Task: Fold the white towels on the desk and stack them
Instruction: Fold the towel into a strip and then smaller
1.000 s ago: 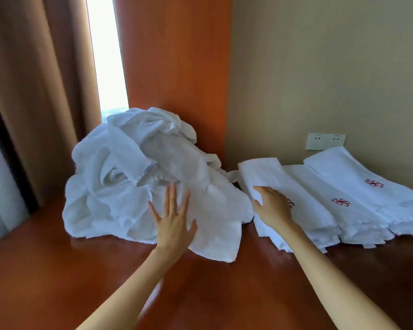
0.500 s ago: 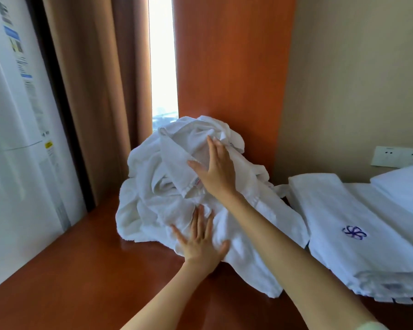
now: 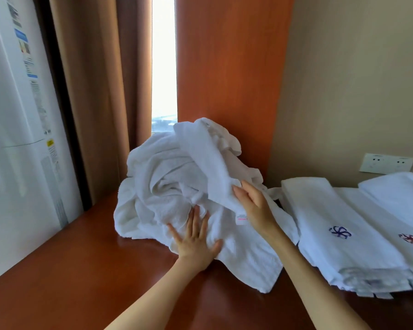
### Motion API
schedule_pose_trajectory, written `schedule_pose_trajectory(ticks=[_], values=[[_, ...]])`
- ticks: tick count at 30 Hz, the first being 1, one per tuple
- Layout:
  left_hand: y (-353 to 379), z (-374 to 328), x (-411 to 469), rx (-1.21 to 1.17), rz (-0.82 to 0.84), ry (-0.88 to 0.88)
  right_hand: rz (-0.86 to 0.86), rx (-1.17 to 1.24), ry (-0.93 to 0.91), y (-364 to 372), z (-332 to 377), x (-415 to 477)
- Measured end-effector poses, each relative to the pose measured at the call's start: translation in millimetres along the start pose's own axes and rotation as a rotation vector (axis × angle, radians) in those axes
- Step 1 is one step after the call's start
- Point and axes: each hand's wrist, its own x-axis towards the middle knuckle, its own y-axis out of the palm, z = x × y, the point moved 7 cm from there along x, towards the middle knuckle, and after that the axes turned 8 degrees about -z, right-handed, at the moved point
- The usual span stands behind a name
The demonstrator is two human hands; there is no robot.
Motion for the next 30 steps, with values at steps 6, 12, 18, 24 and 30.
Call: schedule_pose_trajectory(ticks=[6,12,18,24,30], values=[[-8.3,-1.2,-3.2,-0.056,-0.008,0.021,0.3,-0.546,0.086,-47.8,-56.2,-90.0],[-37.9,4.4,-21.5,-0.359,-0.064,0.119,0.542,-0.898,0.264,-111.4,-71.9,-132.6],[-126.7,6.5,-39.7,-0.963,-0.677,-0.096,0.366,-1.064,0.378,-143.0,-57.1,-137.1],[-158.5,-88.4,-11.5,-0.66,-0.63,0.298,0.12,-1.019,0.18,-119.8,-46.9,-121.7],[-144.7,-149.1,33.5,-0.332,-0.417,0.44,-0.122,-0.793,0.169,-68.8,-54.7,-101.7]])
